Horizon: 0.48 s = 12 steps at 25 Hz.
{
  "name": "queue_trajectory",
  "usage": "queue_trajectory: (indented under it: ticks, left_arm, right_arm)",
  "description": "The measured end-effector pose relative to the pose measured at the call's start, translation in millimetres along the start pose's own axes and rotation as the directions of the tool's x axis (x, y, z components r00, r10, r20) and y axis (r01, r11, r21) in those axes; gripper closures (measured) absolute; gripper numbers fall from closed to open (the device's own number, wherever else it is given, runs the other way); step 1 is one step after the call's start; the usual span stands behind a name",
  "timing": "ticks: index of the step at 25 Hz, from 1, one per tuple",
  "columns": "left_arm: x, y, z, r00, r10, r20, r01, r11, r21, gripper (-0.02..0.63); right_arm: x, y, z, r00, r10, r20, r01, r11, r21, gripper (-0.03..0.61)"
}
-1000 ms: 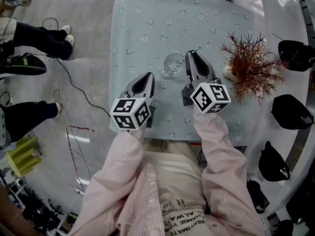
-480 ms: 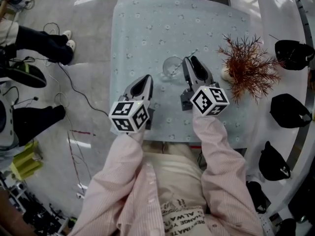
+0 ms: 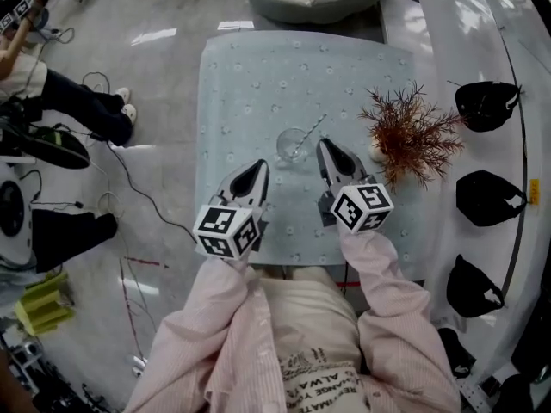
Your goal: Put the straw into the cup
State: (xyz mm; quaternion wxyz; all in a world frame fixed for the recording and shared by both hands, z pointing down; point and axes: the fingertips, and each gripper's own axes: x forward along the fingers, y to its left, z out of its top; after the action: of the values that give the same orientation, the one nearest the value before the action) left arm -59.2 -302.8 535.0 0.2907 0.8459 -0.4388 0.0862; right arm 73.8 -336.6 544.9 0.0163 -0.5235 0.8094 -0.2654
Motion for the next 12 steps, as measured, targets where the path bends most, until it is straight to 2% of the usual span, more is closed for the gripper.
queue_trajectory:
  ticks: [6,12]
  left_arm:
    - [-19,-26,26,0.998,-0.045,0.047,0.041,0.996,0.076,0.614]
    - [-39,-41,51,0.993,-0.069,0.101,0.053,0.987,0.149,0.614]
  right_arm:
    - [-26,30,21,0.997,0.073,-0.028,-0.076,0.990,-0.118,0.574]
    - [-53,53,48,0.995,0.099,0.024,-0.093,0.980,-0.177,0.577]
